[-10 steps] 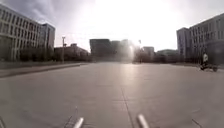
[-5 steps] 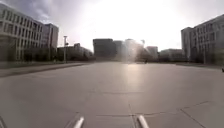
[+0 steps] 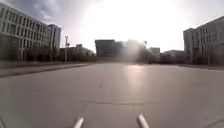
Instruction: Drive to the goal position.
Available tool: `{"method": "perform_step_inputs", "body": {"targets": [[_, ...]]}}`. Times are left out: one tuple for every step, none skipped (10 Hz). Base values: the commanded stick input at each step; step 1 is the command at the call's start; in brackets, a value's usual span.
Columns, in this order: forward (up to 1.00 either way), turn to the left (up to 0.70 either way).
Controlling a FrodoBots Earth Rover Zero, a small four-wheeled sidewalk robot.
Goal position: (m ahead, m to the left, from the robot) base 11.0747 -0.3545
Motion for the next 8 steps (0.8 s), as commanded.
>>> {"method": "perform_step_inputs", "body": {"targets": [[1.00, 0.00], [1.00, 0.00], [1.00, 0.00], [1.00, 0.00], [1.00, 0.22], [1.00, 0.06], [1.00, 0.00], [1.00, 0.00]]}}
